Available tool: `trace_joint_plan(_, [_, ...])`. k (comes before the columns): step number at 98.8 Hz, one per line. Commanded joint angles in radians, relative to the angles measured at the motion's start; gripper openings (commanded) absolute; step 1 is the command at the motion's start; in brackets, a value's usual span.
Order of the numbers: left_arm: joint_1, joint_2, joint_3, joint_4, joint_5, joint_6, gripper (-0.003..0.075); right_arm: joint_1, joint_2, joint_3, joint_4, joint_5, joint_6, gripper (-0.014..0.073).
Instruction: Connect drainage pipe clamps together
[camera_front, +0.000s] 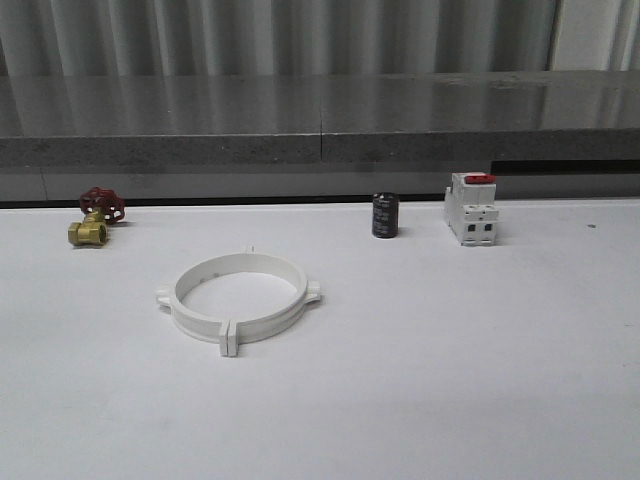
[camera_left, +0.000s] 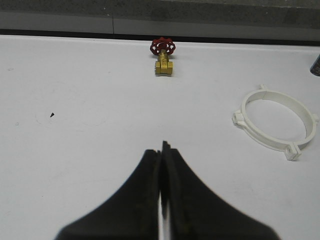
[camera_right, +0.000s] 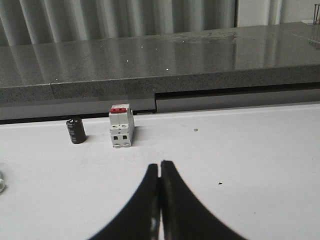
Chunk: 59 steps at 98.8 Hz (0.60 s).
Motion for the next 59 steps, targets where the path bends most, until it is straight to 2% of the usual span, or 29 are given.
trace_joint_plan(1, [0.002, 0.012, -0.024, 0.009, -0.075, -0.009, -0.002, -0.006, -0.019, -0.02, 0.003, -0.085, -0.005, -0.0067])
trace_joint_plan(39, [0.002, 0.012, -0.024, 0.011, -0.088, -0.009, -0.002, -0.006, -0.019, -0.02, 0.003, -0.085, -0.005, -0.0067])
trace_joint_plan(59, [0.002, -0.019, 0.037, 0.014, -0.308, -0.009, -0.002, -0.006, -0.019, -0.02, 0.003, -0.085, -0.005, -0.0067])
